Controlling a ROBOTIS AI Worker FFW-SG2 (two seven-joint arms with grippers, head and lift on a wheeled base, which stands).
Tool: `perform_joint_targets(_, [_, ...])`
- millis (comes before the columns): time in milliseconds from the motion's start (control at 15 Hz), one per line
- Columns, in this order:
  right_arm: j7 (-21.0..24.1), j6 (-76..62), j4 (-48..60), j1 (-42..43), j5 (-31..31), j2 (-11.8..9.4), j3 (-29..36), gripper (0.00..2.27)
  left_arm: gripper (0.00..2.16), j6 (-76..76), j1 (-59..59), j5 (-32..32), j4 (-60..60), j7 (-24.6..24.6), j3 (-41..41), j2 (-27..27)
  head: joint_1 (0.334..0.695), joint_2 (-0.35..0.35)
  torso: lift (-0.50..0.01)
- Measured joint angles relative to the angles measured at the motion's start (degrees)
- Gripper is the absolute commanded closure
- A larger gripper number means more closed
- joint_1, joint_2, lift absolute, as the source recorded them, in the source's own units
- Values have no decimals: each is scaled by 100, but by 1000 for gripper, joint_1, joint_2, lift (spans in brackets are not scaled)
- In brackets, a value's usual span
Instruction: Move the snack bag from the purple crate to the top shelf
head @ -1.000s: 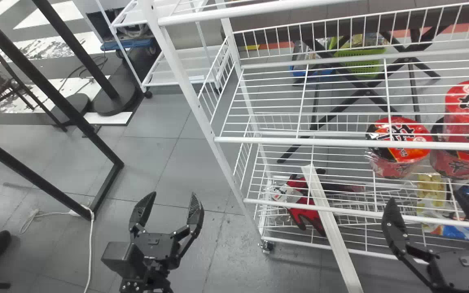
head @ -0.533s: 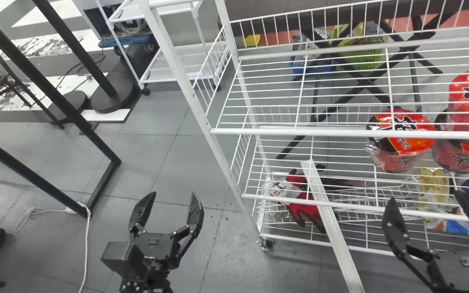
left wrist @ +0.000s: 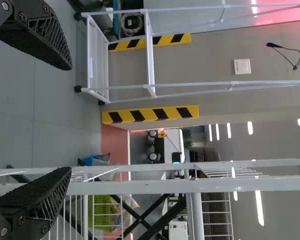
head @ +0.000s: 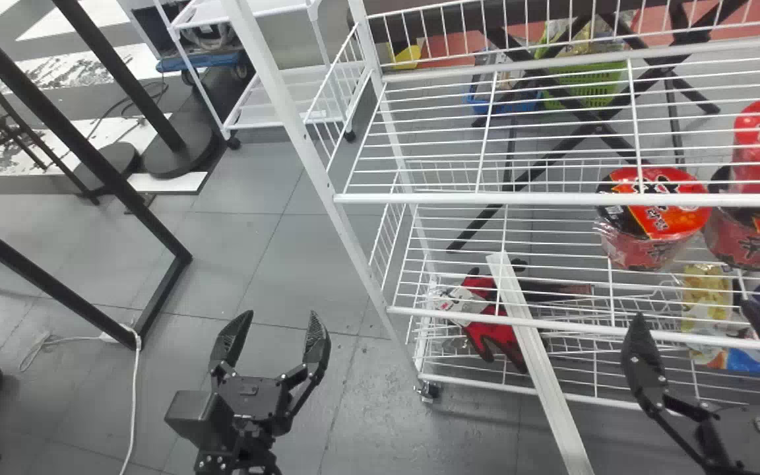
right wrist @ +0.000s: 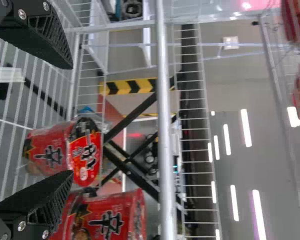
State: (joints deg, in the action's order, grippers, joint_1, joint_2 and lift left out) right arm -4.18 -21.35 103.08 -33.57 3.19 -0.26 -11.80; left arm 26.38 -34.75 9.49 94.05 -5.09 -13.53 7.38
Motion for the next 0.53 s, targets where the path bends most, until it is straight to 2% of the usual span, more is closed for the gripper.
perform_joint_targets(533, [-3, 34, 15, -8, 21, 0, -4, 36, 100, -5, -5, -17, 14, 0, 9, -1, 695, 350, -453])
